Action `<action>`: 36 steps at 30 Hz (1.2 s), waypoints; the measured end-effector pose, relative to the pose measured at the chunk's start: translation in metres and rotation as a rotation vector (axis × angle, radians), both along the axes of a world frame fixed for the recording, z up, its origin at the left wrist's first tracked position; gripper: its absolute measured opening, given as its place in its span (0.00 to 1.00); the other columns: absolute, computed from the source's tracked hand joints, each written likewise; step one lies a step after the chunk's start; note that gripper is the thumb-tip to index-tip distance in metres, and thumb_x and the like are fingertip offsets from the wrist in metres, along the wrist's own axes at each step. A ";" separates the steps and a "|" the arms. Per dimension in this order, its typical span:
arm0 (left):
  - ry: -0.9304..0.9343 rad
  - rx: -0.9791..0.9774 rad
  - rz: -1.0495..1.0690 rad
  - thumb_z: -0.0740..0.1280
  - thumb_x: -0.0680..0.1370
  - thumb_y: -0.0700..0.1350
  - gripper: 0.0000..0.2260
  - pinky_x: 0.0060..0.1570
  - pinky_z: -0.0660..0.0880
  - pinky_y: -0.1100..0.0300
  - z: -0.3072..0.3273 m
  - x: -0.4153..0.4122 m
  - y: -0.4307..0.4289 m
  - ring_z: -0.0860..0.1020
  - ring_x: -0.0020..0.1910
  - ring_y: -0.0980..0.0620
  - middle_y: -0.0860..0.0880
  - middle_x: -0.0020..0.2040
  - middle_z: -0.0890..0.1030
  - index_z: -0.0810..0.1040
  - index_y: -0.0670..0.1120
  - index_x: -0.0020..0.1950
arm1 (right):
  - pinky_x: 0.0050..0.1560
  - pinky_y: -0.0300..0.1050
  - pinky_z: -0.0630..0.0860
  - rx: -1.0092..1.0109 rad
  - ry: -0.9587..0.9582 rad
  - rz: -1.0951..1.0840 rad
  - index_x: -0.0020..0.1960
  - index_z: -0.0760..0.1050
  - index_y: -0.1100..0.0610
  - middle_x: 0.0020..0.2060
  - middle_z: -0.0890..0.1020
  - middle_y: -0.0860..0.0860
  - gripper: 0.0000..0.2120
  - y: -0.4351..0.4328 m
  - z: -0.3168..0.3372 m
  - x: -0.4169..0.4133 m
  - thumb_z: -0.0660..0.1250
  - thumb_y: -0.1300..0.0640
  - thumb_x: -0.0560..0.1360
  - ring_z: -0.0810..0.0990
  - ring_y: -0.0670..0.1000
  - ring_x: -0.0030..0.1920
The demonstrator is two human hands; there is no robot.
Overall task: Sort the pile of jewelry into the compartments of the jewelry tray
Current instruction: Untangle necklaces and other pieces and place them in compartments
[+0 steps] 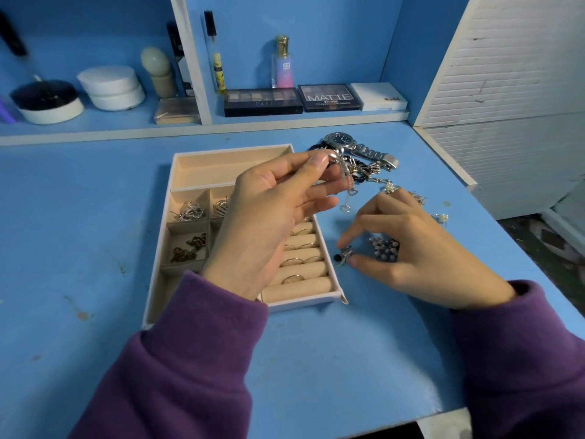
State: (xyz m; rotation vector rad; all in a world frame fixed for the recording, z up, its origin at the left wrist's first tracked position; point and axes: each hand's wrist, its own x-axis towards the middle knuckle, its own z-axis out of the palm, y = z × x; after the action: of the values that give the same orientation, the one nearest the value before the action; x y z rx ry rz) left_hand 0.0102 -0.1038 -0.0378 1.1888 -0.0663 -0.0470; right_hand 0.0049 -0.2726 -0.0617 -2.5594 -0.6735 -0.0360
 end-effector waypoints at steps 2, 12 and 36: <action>-0.001 0.001 0.000 0.65 0.76 0.41 0.05 0.36 0.76 0.66 0.000 0.000 0.000 0.83 0.41 0.51 0.47 0.40 0.82 0.80 0.42 0.47 | 0.50 0.35 0.64 0.020 -0.002 -0.009 0.42 0.80 0.45 0.41 0.74 0.44 0.05 0.000 -0.001 0.002 0.68 0.48 0.67 0.68 0.50 0.48; 0.000 -0.018 0.000 0.64 0.76 0.40 0.05 0.35 0.76 0.66 -0.001 0.001 0.001 0.83 0.41 0.51 0.49 0.38 0.83 0.80 0.44 0.46 | 0.34 0.35 0.67 0.859 0.303 -0.335 0.38 0.79 0.58 0.32 0.78 0.52 0.06 -0.001 0.010 0.002 0.67 0.60 0.72 0.72 0.44 0.32; -0.017 0.031 0.062 0.64 0.76 0.39 0.05 0.37 0.78 0.65 0.010 -0.007 0.017 0.83 0.39 0.50 0.47 0.38 0.83 0.80 0.42 0.47 | 0.38 0.36 0.72 0.975 0.247 -0.263 0.38 0.77 0.60 0.35 0.81 0.54 0.08 0.011 0.015 0.001 0.63 0.66 0.74 0.78 0.47 0.38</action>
State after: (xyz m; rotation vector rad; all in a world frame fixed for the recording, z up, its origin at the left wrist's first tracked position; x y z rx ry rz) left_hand 0.0028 -0.0864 -0.0277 1.2214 -0.0440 0.0163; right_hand 0.0058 -0.2617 -0.0470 -1.6456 -0.1379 -0.1040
